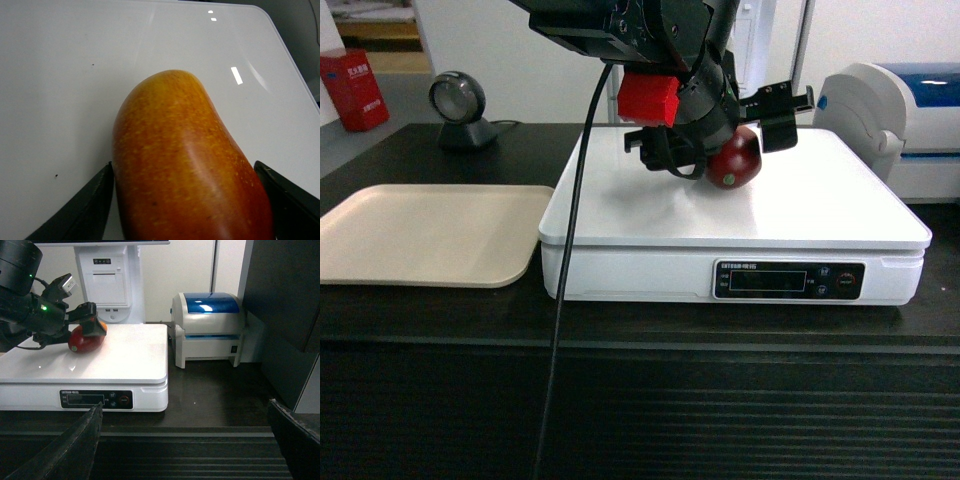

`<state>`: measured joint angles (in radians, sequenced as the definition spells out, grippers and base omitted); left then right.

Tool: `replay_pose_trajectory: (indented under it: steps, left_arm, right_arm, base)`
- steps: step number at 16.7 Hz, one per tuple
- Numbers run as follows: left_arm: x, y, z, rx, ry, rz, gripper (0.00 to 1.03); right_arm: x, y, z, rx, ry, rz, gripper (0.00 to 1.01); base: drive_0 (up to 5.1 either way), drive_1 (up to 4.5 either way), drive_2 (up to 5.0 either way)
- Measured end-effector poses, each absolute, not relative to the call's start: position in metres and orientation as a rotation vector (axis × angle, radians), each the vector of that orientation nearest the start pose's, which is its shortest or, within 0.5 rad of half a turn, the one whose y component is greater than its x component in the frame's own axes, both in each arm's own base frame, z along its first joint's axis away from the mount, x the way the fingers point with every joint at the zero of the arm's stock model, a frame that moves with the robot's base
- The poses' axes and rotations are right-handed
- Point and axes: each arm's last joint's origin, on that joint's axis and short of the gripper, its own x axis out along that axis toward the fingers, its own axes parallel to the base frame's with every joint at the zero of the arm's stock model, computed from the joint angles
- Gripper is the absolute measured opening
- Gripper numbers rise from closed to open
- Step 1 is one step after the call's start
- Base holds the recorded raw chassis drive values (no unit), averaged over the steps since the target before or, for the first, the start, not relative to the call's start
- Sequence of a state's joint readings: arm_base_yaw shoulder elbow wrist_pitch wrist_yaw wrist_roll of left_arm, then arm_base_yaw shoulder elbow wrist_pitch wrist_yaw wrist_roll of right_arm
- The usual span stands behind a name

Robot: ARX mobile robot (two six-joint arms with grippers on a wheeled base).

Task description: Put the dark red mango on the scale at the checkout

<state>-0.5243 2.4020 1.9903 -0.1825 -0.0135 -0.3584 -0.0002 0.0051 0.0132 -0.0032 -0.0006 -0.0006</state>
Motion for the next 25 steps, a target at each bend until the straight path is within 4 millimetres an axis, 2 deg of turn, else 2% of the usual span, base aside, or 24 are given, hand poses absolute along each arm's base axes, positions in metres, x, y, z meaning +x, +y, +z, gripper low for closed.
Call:
replay_pose_trajectory:
  steps: [2, 6, 10, 12, 14, 17, 18, 19, 21, 24, 25]
  left_arm:
    - [0.471, -0.274, 0.186, -0.187, 0.644, -0.396, 1.00]
    - [0.469, -0.273, 0.191, -0.167, 0.615, -0.409, 0.98]
    - [0.455, -0.256, 0.235, -0.143, 0.467, -0.496, 0.98]
    - [0.440, -0.240, 0.245, -0.070, 0.376, -0.543, 0.98]
    - [0.423, -0.217, 0.237, 0.001, 0.322, -0.583, 0.98]
    - [0.399, -0.175, 0.215, 0.041, 0.321, -0.558, 0.98]
    - [0.381, -0.138, 0.213, 0.016, 0.301, -0.510, 0.98]
    - [0.348, -0.076, 0.238, -0.058, 0.189, -0.359, 0.98]
    - [0.319, -0.049, 0.252, -0.066, 0.144, -0.312, 0.98]
    - [0.280, -0.034, 0.264, -0.070, 0.112, -0.292, 0.98]
    - [0.263, -0.032, 0.270, -0.043, 0.017, -0.186, 0.90]
  right_arm:
    - [0.097, 0.000, 0.167, -0.001, -0.005, 0.000, 0.98]
    - [0.097, 0.000, 0.167, -0.001, -0.005, 0.000, 0.98]
    - [0.097, 0.000, 0.167, -0.001, -0.005, 0.000, 0.98]
    - [0.097, 0.000, 0.167, -0.001, -0.004, 0.000, 0.98]
    - [0.097, 0.000, 0.167, -0.001, -0.004, 0.000, 0.98]
    - [0.097, 0.000, 0.167, -0.001, -0.004, 0.000, 0.98]
    - [0.097, 0.000, 0.167, -0.001, -0.005, 0.000, 0.98]
    - [0.097, 0.000, 0.167, -0.001, -0.004, 0.000, 0.98]
    - [0.097, 0.000, 0.167, -0.001, -0.005, 0.000, 0.98]
    - [0.097, 0.000, 0.167, -0.001, -0.005, 0.000, 0.98]
    - [0.097, 0.000, 0.167, -0.001, -0.005, 0.000, 0.98]
  base:
    - [0.0, 0.00, 0.0]
    - [0.0, 0.00, 0.0]
    - [0.0, 0.00, 0.0]
    - [0.0, 0.00, 0.0]
    - [0.0, 0.00, 0.0]
    - [0.0, 0.00, 0.0]
    - [0.0, 0.00, 0.0]
    - [0.0, 0.00, 0.0]
    - [0.0, 0.00, 0.0]
    - [0.0, 0.00, 0.0]
    - [0.0, 0.00, 0.0]
